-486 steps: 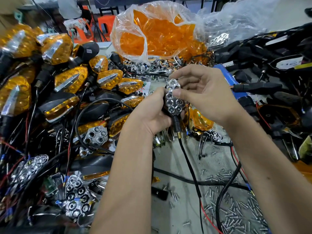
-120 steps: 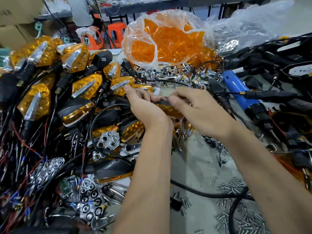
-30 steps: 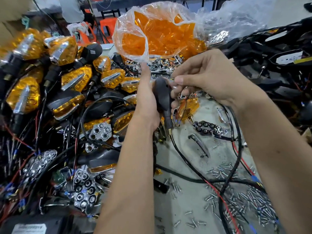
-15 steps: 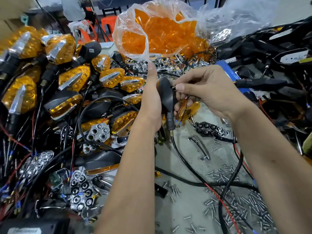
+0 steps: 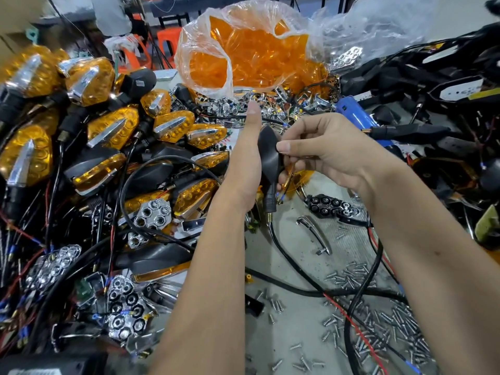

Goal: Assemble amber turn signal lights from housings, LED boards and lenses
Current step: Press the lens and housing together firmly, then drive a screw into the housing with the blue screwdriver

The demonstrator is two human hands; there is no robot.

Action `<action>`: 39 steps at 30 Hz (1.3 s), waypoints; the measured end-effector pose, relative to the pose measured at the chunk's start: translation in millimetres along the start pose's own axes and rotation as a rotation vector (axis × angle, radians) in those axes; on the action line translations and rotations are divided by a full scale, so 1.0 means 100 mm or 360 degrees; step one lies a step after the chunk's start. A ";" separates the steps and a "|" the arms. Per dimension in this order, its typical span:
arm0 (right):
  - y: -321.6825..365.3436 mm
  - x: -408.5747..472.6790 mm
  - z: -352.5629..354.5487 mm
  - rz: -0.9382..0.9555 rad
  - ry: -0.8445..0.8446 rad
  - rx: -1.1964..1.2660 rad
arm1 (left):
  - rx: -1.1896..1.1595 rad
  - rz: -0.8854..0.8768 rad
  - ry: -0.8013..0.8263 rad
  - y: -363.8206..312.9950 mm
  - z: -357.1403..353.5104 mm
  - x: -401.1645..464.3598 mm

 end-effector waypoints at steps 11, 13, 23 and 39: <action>0.18 -0.07 0.53 0.0362 -0.1349 -0.1550 | -0.0605 0.0068 0.0506 -0.08 -0.20 -0.10; 0.19 -0.11 0.66 0.0198 -0.1408 -0.1956 | -0.0699 0.0094 0.0560 -0.08 -0.21 -0.10; 0.11 -0.09 0.71 -0.0376 -0.0869 -0.2644 | -0.1032 0.0357 0.0551 -0.03 -0.15 -0.07; 0.46 -0.31 0.91 -0.0255 -0.0984 -0.2032 | -0.1102 0.0380 0.0375 0.01 -0.09 -0.03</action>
Point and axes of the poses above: each hand's wrist, its own x-axis towards the middle knuckle, its own z-axis out of the back of the hand, y = z × x, the point moved 2 cm from there along x, towards the middle knuckle, and after that the axes turned 4 degrees about z, right-handed, at the moved point
